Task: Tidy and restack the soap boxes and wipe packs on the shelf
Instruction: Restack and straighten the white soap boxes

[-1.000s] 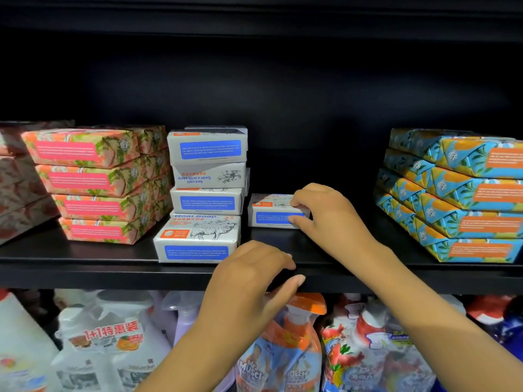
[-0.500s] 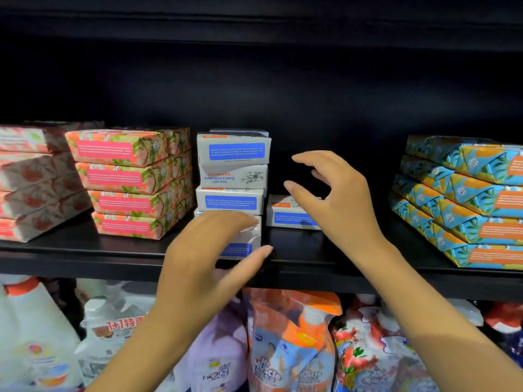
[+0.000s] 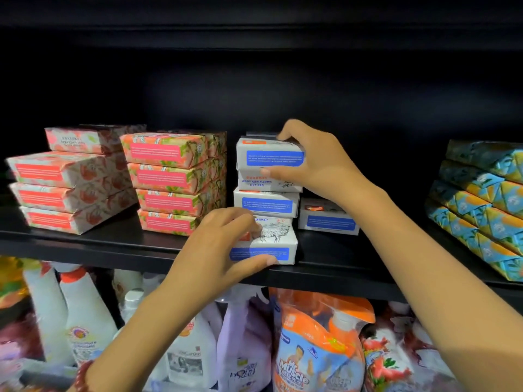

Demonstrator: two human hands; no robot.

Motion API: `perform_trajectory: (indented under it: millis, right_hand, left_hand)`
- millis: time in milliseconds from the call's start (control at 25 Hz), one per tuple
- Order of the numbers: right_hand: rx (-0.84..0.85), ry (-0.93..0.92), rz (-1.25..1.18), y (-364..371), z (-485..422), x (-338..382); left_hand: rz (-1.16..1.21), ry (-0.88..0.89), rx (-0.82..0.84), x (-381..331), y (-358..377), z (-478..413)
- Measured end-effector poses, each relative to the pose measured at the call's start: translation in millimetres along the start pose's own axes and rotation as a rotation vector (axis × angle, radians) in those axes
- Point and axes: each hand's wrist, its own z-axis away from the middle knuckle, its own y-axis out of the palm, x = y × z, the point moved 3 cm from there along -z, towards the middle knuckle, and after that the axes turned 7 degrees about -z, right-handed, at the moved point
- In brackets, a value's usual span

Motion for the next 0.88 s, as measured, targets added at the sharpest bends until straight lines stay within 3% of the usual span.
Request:
perform_trajectory:
  millis: [160,320,560,640,880]
  right_hand:
    - [-0.026,0.052,-0.058,-0.6,2.9,-1.4]
    - [-0.167,-0.030,-0.066,-7.3,24.0,-7.2]
    - [-0.363,0.046,-0.110,-38.3,67.4,-53.2]
    - [-0.352,0.116,-0.048,-44.5,73.4,-71.3]
    - [-0.096,0.208,0.113,-26.9,65.9,-95.4]
  left_hand:
    - [0.027,-0.055,0.051,1.7,-3.0,-2.0]
    - [0.039,-0.163,0.008,4.6,-3.1,-5.6]
    - [0.117,-0.095,-0.095,-9.0,-2.6,-5.0]
    - [0.145,-0.078,-0.116,-17.8,-0.8,-8.1]
    - [0.230,-0.013,-0.141,-38.8,3.5,-12.7]
